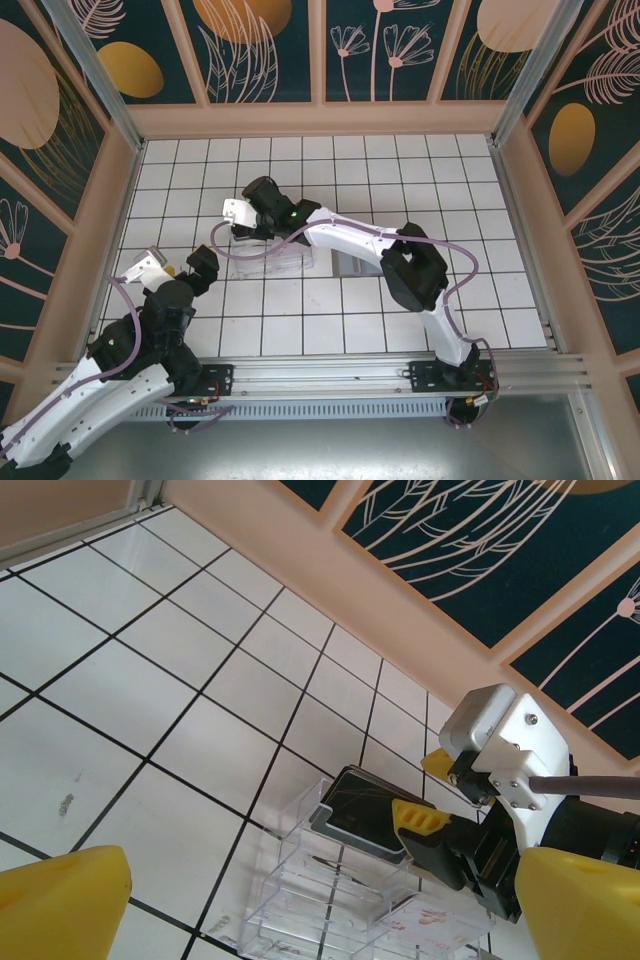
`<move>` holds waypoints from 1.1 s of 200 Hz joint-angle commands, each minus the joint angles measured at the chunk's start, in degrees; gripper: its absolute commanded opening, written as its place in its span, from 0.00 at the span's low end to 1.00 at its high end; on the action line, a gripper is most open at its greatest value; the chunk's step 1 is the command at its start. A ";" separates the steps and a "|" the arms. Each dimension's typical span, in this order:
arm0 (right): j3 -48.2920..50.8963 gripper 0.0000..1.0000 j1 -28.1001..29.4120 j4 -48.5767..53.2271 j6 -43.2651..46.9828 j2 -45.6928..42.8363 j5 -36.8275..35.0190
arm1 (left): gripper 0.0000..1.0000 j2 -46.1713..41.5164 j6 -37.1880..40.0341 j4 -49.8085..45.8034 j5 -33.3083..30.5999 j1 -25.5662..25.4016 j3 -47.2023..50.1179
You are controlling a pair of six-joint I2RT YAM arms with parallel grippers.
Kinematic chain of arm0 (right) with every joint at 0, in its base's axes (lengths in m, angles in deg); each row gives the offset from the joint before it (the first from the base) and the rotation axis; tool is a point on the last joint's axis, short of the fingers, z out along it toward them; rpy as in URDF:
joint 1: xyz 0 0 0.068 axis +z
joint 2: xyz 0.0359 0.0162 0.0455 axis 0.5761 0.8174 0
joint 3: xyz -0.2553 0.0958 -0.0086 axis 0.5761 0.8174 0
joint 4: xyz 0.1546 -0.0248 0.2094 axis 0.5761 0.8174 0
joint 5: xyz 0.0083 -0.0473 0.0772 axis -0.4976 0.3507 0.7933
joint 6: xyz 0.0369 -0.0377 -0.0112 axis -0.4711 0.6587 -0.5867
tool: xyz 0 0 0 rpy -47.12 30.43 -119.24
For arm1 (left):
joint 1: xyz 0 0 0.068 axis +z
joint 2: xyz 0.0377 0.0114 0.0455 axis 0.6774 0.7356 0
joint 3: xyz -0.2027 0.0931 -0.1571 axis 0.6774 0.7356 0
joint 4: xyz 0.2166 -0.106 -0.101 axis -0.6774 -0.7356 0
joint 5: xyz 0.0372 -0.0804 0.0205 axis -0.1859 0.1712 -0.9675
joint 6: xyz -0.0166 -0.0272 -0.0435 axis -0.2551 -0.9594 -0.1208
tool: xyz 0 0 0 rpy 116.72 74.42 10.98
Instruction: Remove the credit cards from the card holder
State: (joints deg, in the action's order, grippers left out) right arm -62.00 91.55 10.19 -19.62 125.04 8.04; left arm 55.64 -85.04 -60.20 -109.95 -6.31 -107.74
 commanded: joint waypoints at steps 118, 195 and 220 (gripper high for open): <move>34.98 0.47 -7.51 -15.88 -30.37 -36.26 3.06 | 0.94 16.56 7.60 17.03 12.87 0.26 -0.42; 56.68 0.44 -22.60 -14.26 -59.32 -54.96 10.33 | 0.67 42.67 4.28 33.69 31.42 0.17 -5.58; 63.38 0.43 -24.74 -14.30 -65.51 -58.34 10.63 | 0.61 51.19 2.62 36.44 35.15 -1.19 -8.75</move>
State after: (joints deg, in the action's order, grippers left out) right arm -4.06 67.97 -4.59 -74.19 69.63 15.87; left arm 101.08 -80.54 -30.15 -81.21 -6.42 -112.94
